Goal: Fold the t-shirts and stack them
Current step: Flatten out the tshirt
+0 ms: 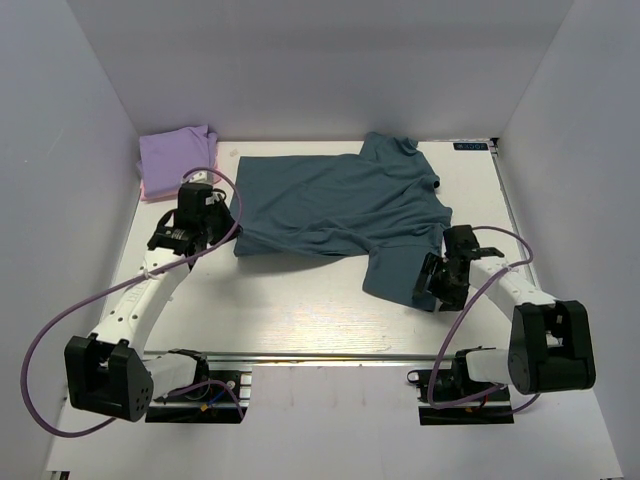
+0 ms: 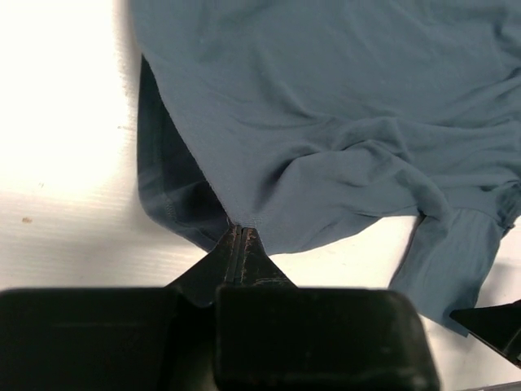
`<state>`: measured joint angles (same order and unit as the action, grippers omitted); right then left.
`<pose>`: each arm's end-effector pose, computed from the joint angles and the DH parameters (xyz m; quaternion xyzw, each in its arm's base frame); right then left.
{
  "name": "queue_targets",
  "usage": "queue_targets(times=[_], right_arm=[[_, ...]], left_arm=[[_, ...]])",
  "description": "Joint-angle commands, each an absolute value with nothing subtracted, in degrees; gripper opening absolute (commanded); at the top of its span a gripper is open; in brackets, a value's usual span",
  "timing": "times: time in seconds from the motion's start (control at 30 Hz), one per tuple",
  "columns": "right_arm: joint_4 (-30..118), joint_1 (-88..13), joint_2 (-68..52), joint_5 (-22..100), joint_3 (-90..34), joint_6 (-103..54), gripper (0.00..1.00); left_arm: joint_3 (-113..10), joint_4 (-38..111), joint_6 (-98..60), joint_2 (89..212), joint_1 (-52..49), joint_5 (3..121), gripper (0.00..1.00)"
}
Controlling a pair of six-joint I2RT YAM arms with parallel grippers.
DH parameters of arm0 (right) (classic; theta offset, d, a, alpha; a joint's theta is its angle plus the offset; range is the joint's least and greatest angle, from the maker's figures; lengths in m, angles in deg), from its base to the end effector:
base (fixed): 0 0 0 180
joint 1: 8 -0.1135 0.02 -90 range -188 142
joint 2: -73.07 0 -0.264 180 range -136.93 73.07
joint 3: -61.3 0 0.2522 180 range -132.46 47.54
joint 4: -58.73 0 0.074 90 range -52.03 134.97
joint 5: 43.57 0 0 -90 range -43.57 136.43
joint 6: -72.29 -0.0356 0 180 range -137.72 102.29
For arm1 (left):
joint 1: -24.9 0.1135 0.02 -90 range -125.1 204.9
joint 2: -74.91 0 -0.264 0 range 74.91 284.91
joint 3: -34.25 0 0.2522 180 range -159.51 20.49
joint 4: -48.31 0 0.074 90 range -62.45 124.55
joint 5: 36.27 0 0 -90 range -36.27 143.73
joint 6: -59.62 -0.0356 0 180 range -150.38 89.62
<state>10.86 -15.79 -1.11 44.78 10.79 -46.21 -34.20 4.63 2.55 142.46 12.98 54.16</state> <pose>0.2116 0.0300 0.1623 0.1751 0.9713 0.0635 0.1480 0.2463 -0.0523 0.2870 -0.1656 0.9012 -0.1560 0.3689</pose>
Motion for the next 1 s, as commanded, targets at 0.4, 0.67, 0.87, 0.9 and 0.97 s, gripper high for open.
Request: queue_targets(times=[0.4,0.67,0.87,0.9,0.97], right_arm=[[14.56,-15.91,0.46,41.06,0.62,-43.82,0.00],[11.14,-15.64,12.07,47.65,-16.34,-43.64,0.00],[8.57,-15.29,16.11,63.44,-26.81,-45.75,0.00],[9.36,-15.38,16.81,64.61,-29.25,-45.93,0.00],[9.81,-15.38,16.47,67.96,-32.24,-44.52,0.00]], left_arm=[[-41.55,9.32,1.18,142.94,13.30,55.50,0.00],[-42.61,6.07,1.79,142.95,13.30,50.58,0.00],[-42.61,3.09,3.63,140.92,13.30,42.32,0.00],[-42.61,3.08,3.64,140.05,13.30,40.65,0.00],[-43.23,1.76,4.34,139.25,13.30,38.44,0.00]])
